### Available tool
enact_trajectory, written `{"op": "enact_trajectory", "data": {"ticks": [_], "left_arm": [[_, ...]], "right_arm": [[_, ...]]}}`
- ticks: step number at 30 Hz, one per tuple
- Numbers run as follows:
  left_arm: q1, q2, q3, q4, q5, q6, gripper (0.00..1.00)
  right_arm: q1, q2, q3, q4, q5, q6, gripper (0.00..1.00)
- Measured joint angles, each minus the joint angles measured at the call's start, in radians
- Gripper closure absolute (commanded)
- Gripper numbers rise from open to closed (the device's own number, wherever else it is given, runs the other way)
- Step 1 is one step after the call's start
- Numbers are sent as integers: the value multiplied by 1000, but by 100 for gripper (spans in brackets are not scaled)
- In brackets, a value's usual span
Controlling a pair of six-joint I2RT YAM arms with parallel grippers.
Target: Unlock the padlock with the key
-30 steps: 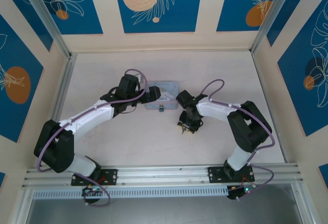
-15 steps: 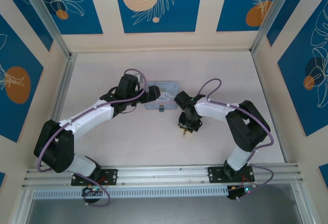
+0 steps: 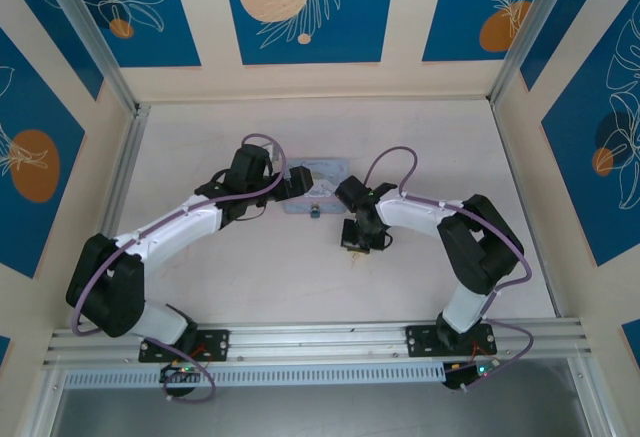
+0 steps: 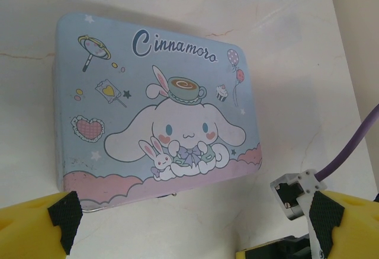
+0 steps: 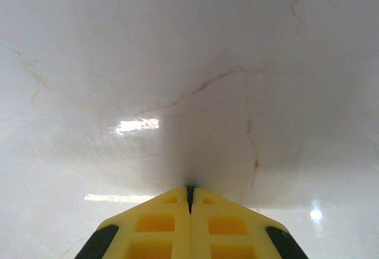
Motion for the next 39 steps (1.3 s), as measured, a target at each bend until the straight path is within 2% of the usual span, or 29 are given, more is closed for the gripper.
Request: {"op": "enact_trajectory", "data": {"ticks": [8, 21, 31, 39], "left_arm": [[0, -8, 0, 0, 0, -1, 0], [0, -8, -1, 0, 9, -17, 0], [2, -7, -6, 23, 63, -50, 0], [1, -1, -6, 69, 116, -79, 0]], "right_arm": [[-19, -34, -36, 59, -18, -2, 100], [-151, -251, -341, 344, -165, 159, 100], [-207, -431, -379, 495, -287, 68, 100], [-231, -486, -379, 581, -385, 16, 100]]}}
